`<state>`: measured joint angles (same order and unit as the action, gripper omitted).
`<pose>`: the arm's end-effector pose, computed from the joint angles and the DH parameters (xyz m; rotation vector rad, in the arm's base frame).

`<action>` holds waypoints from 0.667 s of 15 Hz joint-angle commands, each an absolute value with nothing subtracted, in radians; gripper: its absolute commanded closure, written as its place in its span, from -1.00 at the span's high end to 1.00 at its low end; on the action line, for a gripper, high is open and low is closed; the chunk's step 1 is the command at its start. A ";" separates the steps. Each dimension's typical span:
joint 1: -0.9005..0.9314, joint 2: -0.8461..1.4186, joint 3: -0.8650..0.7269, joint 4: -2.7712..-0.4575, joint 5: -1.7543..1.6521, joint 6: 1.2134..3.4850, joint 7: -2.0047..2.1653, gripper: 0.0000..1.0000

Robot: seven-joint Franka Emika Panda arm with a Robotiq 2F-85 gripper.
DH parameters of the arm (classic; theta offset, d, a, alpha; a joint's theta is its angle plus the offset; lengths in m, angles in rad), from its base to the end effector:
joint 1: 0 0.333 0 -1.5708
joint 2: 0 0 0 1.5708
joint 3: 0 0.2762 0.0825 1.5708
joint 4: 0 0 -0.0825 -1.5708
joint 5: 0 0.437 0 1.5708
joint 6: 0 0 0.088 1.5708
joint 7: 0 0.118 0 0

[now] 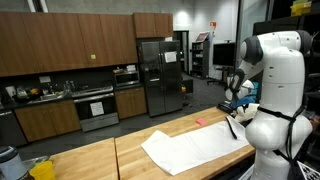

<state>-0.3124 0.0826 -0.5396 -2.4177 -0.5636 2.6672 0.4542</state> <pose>0.3602 -0.3990 0.2025 2.5451 -1.1028 0.1295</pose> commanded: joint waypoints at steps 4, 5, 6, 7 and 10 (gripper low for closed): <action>-0.306 -0.043 -0.436 -2.456 -0.634 2.599 0.348 1.00; -0.294 -0.045 -0.400 -2.460 -0.548 2.583 0.272 1.00; -0.279 -0.042 -0.367 -2.455 -0.469 2.573 0.215 1.00; -0.259 -0.035 -0.332 -2.440 -0.377 2.548 0.153 1.00; -0.207 -0.011 -0.251 -2.392 -0.183 2.481 -0.028 1.00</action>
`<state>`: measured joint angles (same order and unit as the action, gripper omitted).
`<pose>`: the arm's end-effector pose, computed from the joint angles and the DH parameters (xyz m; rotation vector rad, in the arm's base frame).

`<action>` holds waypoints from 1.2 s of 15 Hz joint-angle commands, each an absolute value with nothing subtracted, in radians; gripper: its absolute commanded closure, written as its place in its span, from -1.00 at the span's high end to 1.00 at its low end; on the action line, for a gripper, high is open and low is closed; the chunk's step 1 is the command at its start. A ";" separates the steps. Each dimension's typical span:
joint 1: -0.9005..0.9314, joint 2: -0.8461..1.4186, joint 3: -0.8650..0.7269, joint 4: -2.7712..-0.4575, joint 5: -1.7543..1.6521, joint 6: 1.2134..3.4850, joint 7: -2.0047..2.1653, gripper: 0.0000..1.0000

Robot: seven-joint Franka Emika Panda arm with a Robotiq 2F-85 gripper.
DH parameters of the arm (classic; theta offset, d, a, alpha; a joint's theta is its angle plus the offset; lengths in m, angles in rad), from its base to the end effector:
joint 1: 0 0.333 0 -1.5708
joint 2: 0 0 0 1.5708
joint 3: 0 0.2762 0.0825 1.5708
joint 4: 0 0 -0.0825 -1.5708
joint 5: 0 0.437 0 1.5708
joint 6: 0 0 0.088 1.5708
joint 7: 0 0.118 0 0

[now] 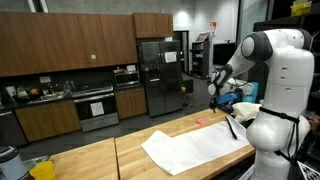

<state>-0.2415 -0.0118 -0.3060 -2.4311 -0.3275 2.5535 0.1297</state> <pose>0.4563 -0.2748 0.2311 2.8569 -0.6034 0.1307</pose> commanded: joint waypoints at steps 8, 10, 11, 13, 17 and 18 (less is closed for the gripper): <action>-0.179 0.044 -0.176 -2.256 0.423 2.281 -0.625 1.00; -0.196 0.049 -0.189 -2.268 0.372 2.242 -0.674 1.00; -0.182 0.037 -0.173 -2.276 0.387 2.280 -0.613 1.00; -0.188 0.043 -0.175 -2.278 0.386 2.276 -0.620 1.00; -0.184 0.044 -0.169 -2.277 0.387 2.277 -0.618 1.00; -0.186 0.038 -0.169 -2.279 0.383 2.248 -0.645 1.00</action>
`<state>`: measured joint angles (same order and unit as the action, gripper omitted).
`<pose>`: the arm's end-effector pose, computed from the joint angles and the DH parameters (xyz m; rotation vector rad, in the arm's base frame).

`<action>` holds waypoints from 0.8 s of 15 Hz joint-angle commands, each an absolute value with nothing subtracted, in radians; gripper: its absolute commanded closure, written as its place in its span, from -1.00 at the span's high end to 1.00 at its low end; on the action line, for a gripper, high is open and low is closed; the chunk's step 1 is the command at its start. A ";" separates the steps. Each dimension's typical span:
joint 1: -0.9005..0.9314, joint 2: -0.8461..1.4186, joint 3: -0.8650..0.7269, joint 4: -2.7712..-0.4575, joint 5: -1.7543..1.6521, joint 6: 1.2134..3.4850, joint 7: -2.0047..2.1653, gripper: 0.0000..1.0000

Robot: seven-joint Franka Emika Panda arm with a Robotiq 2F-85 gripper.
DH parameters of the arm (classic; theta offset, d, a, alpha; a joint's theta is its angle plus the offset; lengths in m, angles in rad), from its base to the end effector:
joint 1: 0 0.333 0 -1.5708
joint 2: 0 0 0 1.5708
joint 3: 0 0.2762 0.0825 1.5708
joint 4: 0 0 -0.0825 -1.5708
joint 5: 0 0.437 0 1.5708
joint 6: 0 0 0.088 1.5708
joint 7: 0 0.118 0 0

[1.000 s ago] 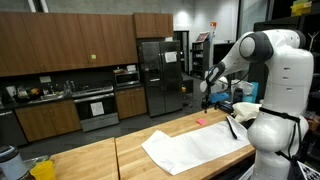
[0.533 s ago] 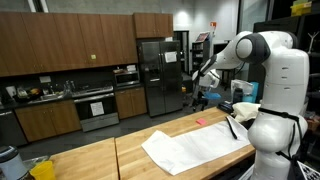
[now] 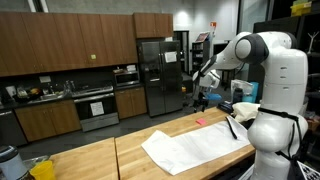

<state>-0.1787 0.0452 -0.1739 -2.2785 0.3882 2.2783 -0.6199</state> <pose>0.5244 -0.1805 0.2468 -2.8702 -0.0097 -0.1346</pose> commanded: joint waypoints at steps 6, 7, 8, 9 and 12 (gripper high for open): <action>-0.098 0.057 -0.076 -2.266 0.217 2.133 -0.609 1.00; -0.082 0.071 -0.057 -2.246 0.205 2.091 -0.616 1.00; -0.067 0.080 -0.040 -2.227 0.196 2.045 -0.628 1.00; -0.055 0.108 -0.021 -2.178 0.241 1.981 -0.663 1.00; -0.031 0.195 0.026 -2.017 0.312 1.782 -0.697 1.00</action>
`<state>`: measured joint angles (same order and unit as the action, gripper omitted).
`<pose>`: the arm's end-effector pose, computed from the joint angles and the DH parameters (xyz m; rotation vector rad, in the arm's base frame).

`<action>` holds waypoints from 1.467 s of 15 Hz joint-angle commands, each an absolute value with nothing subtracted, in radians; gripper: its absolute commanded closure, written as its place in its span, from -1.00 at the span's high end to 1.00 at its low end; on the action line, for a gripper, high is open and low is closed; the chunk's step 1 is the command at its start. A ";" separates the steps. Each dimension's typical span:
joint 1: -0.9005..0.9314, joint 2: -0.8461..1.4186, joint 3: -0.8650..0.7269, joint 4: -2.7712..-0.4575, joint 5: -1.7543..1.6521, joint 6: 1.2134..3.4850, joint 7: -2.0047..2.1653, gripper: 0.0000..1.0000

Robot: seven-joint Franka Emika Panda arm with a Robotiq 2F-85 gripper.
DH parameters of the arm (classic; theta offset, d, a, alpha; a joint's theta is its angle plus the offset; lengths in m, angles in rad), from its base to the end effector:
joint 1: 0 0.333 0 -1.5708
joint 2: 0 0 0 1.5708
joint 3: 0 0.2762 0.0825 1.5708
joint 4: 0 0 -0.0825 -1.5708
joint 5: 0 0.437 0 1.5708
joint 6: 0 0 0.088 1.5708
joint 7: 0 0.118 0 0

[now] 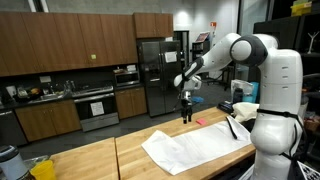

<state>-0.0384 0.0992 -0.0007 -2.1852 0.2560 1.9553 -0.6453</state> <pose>0.5409 -0.0018 0.2378 -2.7292 -0.6538 0.3334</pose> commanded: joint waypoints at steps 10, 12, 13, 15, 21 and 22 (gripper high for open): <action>-0.057 0.429 0.067 -1.678 0.651 1.767 -0.581 1.00; -0.058 0.441 0.068 -1.680 0.650 1.767 -0.584 1.00; -0.058 0.441 0.068 -1.680 0.650 1.767 -0.584 1.00; -0.055 0.435 0.060 -1.694 0.616 1.761 -0.572 1.00; -0.076 0.465 0.055 -1.742 0.571 1.761 -0.555 1.00; -0.078 0.469 0.054 -1.749 0.557 1.766 -0.550 1.00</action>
<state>-0.0601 0.4685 0.0497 -1.7256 0.5907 1.7649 -0.5740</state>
